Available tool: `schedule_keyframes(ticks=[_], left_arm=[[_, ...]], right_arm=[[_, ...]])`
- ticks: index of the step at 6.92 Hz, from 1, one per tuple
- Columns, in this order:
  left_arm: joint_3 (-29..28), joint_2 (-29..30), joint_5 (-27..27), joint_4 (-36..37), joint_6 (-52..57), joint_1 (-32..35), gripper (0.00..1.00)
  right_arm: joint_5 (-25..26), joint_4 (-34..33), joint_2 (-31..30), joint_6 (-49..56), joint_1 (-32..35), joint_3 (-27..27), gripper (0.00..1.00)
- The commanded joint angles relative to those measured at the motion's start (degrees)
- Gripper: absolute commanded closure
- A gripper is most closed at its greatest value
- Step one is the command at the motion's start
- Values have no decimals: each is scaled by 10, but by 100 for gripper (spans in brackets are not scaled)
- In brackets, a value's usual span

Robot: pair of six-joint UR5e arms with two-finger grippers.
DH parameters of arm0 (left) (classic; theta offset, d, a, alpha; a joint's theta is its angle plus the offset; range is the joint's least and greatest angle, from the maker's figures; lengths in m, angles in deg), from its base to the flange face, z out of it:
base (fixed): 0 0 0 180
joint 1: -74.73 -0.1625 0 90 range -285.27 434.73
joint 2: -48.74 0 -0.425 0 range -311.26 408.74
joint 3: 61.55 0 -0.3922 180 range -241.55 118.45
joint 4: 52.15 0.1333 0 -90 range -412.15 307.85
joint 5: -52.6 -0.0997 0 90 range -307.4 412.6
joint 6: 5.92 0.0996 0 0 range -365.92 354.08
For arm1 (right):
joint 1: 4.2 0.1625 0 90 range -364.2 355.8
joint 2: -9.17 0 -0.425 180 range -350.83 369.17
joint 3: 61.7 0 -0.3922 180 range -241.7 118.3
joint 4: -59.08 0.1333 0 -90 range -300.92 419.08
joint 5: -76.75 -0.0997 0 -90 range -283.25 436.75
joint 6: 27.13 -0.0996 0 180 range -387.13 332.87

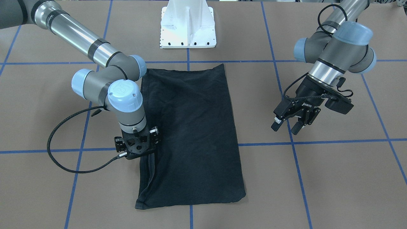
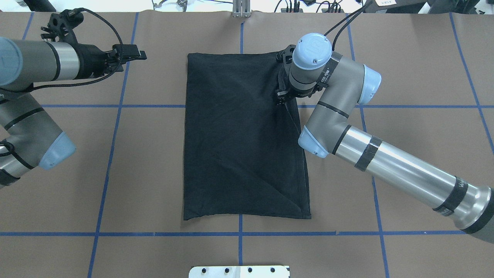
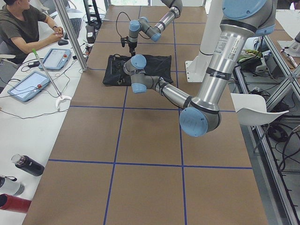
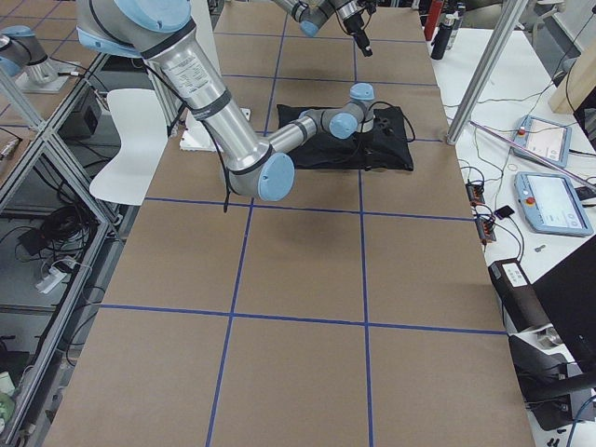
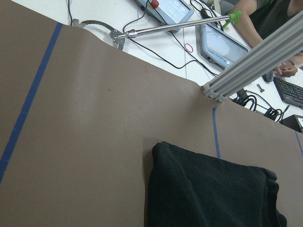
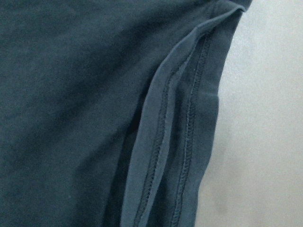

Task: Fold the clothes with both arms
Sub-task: 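Move the right gripper along the edge to the shirt's far corner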

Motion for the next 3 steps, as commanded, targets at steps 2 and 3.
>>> schedule_keyframes(ticks=[2, 3], left_arm=[[3, 2, 0, 0, 0, 0, 0], [3, 3, 0, 0, 0, 0, 0]], right_arm=[[-29, 1, -16, 30, 22, 7, 0], [-35, 1, -17, 31, 25, 9, 0]])
